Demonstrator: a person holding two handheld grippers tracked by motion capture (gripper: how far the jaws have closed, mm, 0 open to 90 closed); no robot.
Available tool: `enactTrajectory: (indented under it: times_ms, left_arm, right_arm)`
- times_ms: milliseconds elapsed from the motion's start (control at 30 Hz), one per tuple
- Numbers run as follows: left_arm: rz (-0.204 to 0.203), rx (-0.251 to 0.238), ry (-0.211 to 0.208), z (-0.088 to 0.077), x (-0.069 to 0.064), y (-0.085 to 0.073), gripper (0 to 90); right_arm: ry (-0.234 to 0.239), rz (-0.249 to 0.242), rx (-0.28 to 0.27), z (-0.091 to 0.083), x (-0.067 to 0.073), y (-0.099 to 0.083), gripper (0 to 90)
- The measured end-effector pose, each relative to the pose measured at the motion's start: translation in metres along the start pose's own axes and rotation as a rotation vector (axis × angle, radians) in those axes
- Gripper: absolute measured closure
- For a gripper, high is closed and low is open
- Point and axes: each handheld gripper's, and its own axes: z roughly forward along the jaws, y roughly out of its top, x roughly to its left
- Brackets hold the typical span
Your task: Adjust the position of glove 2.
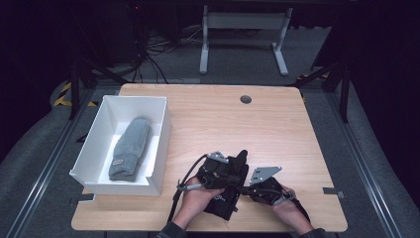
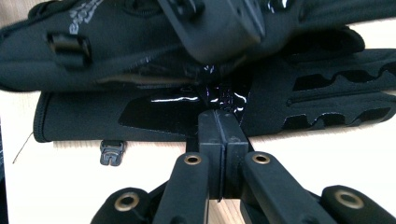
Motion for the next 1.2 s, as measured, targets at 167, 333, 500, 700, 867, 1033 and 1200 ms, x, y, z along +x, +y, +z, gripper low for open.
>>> enactTrajectory:
  times_ms: [167, 333, 500, 700, 867, 1033, 1200]
  left_arm:
    - [0.011, -0.017, -0.02, -0.002, -0.002, 0.001, 81.8]
    - [0.023, 0.003, -0.023, -0.003, -0.006, -0.001, 90.0]
    - [0.054, 0.06, -0.025, 0.012, -0.017, -0.004, 90.0]
    - [0.066, 0.158, 0.016, 0.026, -0.021, -0.008, 90.0]
    - [0.1, 0.196, 0.073, 0.025, -0.024, -0.009, 90.0]
    - [0.114, 0.214, 0.118, 0.016, -0.021, -0.012, 90.0]
    - [0.124, 0.222, 0.164, 0.005, -0.016, -0.015, 90.0]
  right_arm:
    - [-0.007, -0.006, -0.001, -0.004, 0.0, -0.001, 90.0]
    - [-0.045, 0.022, -0.029, -0.019, -0.01, -0.008, 85.5]
    - [-0.107, 0.071, -0.045, -0.037, -0.027, -0.021, 69.1]
    - [-0.138, 0.124, -0.038, -0.045, -0.042, -0.033, 53.2]
    - [-0.163, 0.141, -0.027, -0.042, -0.047, -0.036, 42.8]
    - [-0.191, 0.148, -0.029, -0.039, -0.052, -0.038, 36.2]
    - [-0.211, 0.152, -0.031, -0.036, -0.055, -0.041, 32.4]
